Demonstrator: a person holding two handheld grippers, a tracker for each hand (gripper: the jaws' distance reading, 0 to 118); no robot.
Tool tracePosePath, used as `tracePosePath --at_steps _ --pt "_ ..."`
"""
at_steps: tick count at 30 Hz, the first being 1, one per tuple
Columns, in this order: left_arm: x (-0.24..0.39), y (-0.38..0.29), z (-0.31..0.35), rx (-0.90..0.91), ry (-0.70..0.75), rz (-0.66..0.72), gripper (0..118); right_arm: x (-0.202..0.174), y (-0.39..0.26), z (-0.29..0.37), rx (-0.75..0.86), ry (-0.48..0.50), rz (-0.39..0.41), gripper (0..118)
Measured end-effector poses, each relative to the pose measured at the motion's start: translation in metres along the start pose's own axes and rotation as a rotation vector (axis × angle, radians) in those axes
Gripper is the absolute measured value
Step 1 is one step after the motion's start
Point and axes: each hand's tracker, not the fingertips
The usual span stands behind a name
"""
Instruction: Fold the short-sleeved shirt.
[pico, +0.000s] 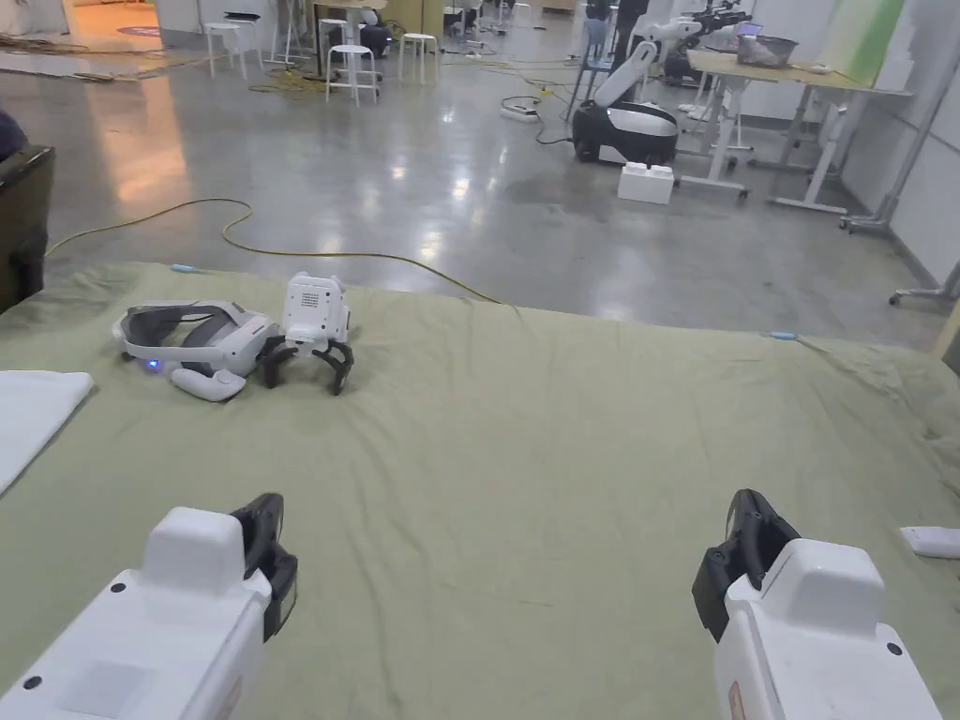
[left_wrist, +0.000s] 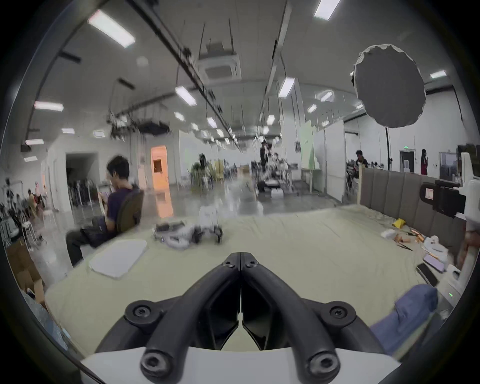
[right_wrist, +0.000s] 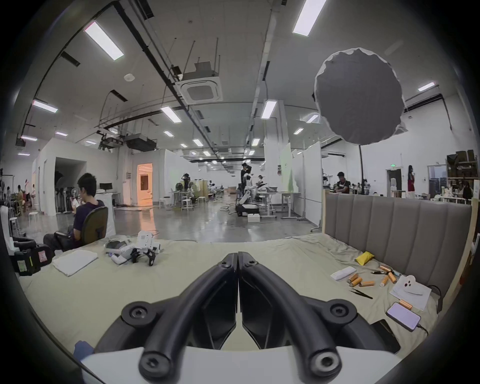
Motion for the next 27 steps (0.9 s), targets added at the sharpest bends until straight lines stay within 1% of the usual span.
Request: tracePosePath --at_steps 1,2,3,4,6,8,10,12,13,15,16,17,18,19,20,21,22,24,25,27 --pt "-0.016 -0.007 -0.003 -0.057 -0.023 0.048 0 0.0 -0.001 -0.002 -0.011 0.013 0.006 0" --pt "-0.033 -0.015 -0.005 -0.132 -0.077 0.089 0 -0.001 -0.004 -0.002 -0.013 0.018 0.003 0" --pt "-0.053 -0.025 -0.006 -0.159 -0.101 0.131 0 -0.002 -0.006 -0.003 -0.023 0.032 0.011 0" --pt "-0.067 -0.035 -0.007 -0.19 -0.1 0.139 0 -0.003 -0.009 -0.005 -0.034 0.044 0.022 0" --pt "-0.093 -0.057 -0.011 -0.309 -0.117 0.129 0 -0.006 -0.014 -0.007 -0.055 0.058 0.042 0" --pt "-0.118 -0.078 -0.016 -0.409 -0.149 0.16 0 -0.008 -0.02 -0.01 -0.081 0.076 0.048 0" --pt "-0.143 -0.1 -0.024 -0.502 -0.228 0.265 0 -0.011 -0.025 -0.012 -0.109 0.081 0.055 0" --pt "-0.169 -0.122 -0.034 -0.569 -0.305 0.402 0 -0.011 -0.03 -0.014 -0.141 0.096 0.041 0" --pt "-0.18 -0.133 -0.039 -0.612 -0.331 0.465 2 -0.011 -0.033 -0.014 -0.157 0.101 0.03 0" --pt "-0.196 -0.155 -0.048 -0.656 -0.347 0.556 19 -0.01 -0.038 -0.014 -0.168 0.1 0.025 0" --pt "-0.202 -0.164 -0.053 -0.679 -0.356 0.593 32 -0.01 -0.039 -0.013 -0.174 0.097 0.029 0" --pt "-0.207 -0.173 -0.058 -0.713 -0.368 0.635 53 -0.01 -0.041 -0.013 -0.181 0.095 0.031 0" --pt "-0.209 -0.181 -0.062 -0.733 -0.392 0.669 69 -0.01 -0.041 -0.012 -0.188 0.095 0.032 0" --pt "-0.21 -0.188 -0.065 -0.742 -0.425 0.696 78 -0.009 -0.042 -0.011 -0.194 0.093 0.03 0" --pt "-0.21 -0.196 -0.068 -0.763 -0.454 0.738 83 -0.008 -0.043 -0.01 -0.2 0.09 0.03 0" --pt "-0.21 -0.203 -0.073 -0.785 -0.476 0.78 84 -0.007 -0.044 -0.01 -0.206 0.088 0.032 0" --pt "-0.211 -0.207 -0.076 -0.786 -0.485 0.802 84 -0.007 -0.045 -0.01 -0.211 0.087 0.035 0" --pt "-0.207 -0.213 -0.076 -0.708 -0.511 0.859 84 -0.007 -0.046 -0.009 -0.219 0.074 0.046 0" --pt "-0.206 -0.216 -0.078 -0.706 -0.538 0.899 84 -0.006 -0.047 -0.008 -0.22 0.075 0.047 0" --pt "-0.197 -0.227 -0.085 -0.734 -0.638 1.01 81 -0.007 -0.046 -0.008 -0.228 0.08 0.049 0"
